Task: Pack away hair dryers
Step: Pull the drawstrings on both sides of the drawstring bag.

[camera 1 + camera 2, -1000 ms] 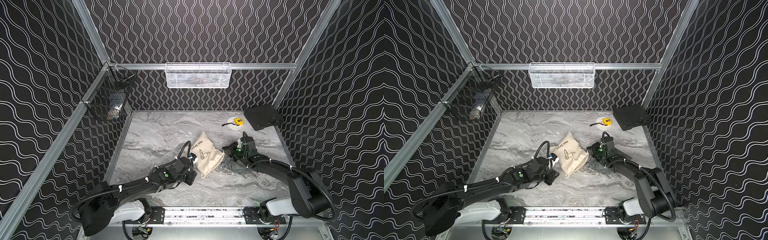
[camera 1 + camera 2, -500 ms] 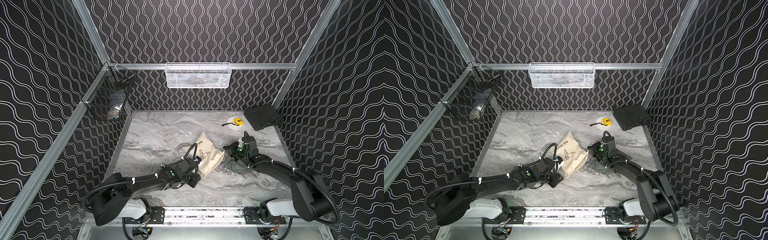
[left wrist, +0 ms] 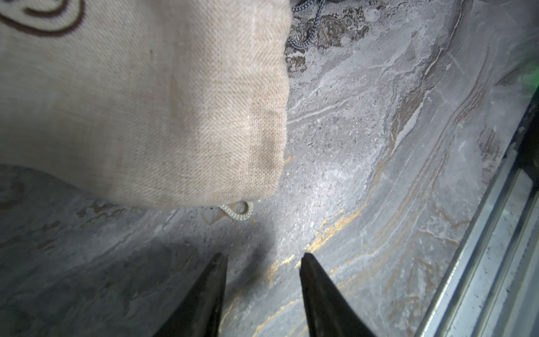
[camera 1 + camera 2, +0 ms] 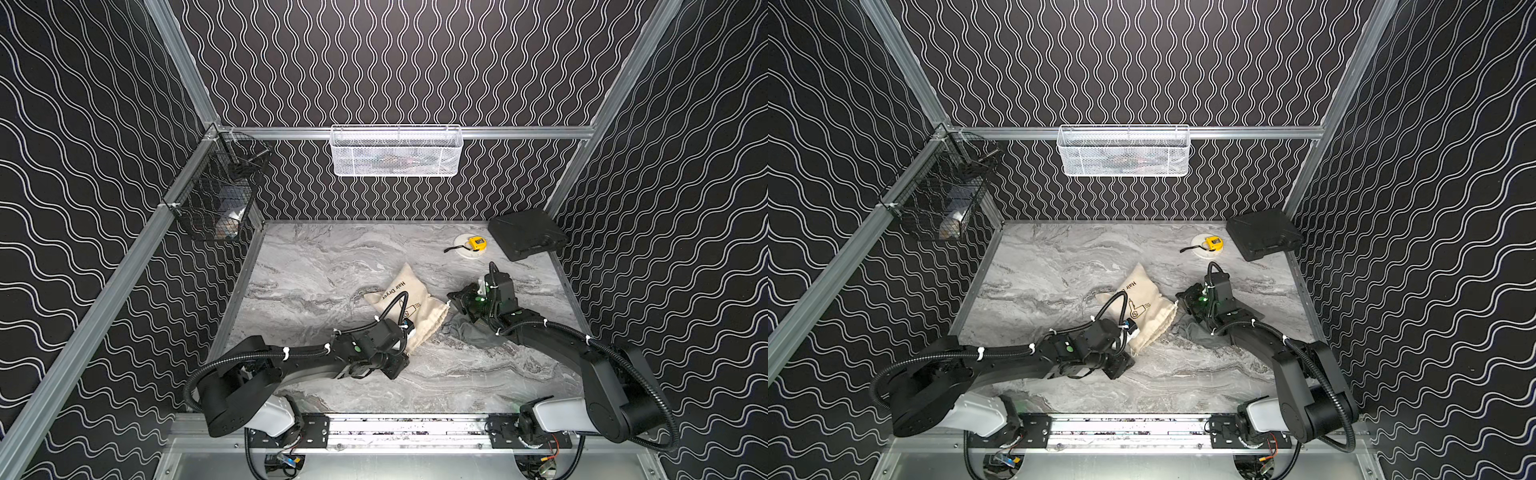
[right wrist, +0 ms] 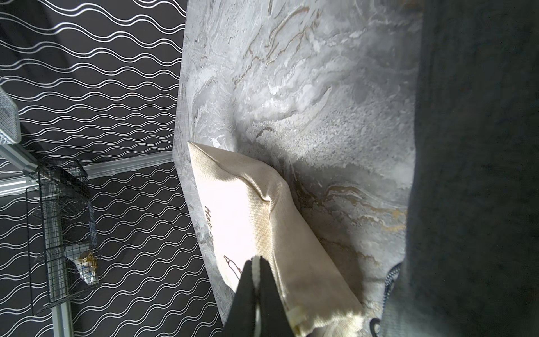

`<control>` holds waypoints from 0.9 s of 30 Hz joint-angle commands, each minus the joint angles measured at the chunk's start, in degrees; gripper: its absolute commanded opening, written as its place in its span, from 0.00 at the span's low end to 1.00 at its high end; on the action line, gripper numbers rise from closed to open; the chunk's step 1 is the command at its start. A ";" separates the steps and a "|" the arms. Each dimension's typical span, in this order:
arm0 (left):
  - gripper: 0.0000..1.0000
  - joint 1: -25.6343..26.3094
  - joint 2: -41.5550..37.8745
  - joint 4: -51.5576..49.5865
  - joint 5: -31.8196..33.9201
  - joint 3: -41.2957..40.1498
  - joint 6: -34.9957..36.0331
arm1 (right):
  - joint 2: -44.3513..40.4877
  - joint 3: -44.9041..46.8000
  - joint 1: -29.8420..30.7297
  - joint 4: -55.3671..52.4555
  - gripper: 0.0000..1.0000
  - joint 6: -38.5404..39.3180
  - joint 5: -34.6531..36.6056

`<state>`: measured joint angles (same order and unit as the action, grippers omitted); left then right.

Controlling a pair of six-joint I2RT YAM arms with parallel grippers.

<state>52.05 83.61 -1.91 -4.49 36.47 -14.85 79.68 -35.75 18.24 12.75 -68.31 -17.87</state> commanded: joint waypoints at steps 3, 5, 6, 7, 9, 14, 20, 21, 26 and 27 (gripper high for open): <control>0.47 0.48 2.72 1.98 2.13 1.49 2.46 | -0.45 -0.11 -0.21 0.00 0.00 -0.33 0.11; 0.48 0.73 3.59 2.48 3.01 1.66 2.55 | -0.49 -0.12 -0.22 -0.01 0.00 -0.33 0.11; 0.49 0.84 3.88 3.02 3.29 1.67 2.55 | -0.53 -0.20 -0.27 -0.10 0.00 -0.26 0.11; 0.50 0.92 4.09 3.63 3.42 1.56 2.46 | -0.57 -0.20 -0.29 -0.18 0.00 -0.24 0.11; 0.53 1.11 4.90 4.23 4.06 1.70 2.45 | -0.49 -0.20 -0.35 -0.27 0.00 -0.15 0.03; 0.56 1.82 6.51 4.97 6.77 1.97 2.55 | -0.58 0.11 -0.44 -0.14 0.00 -0.33 0.02; 0.59 2.52 7.68 6.07 9.37 2.18 2.71 | -0.75 0.33 -0.49 -0.10 0.00 -0.42 0.03; 0.59 2.59 7.94 6.40 9.56 2.23 2.87 | -0.82 0.24 -0.51 -0.17 0.00 -0.42 0.02; 0.57 2.77 9.56 7.27 10.36 2.69 3.75 | -1.25 0.15 -0.65 -0.62 0.00 -0.33 0.11; 0.55 2.88 9.73 7.68 10.28 2.63 3.85 | -1.35 0.15 -0.66 -0.71 0.00 -0.33 0.07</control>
<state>54.78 92.77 5.50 5.21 38.98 -12.16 78.83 -35.59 17.61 12.43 -68.34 -17.89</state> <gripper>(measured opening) 0.567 0.050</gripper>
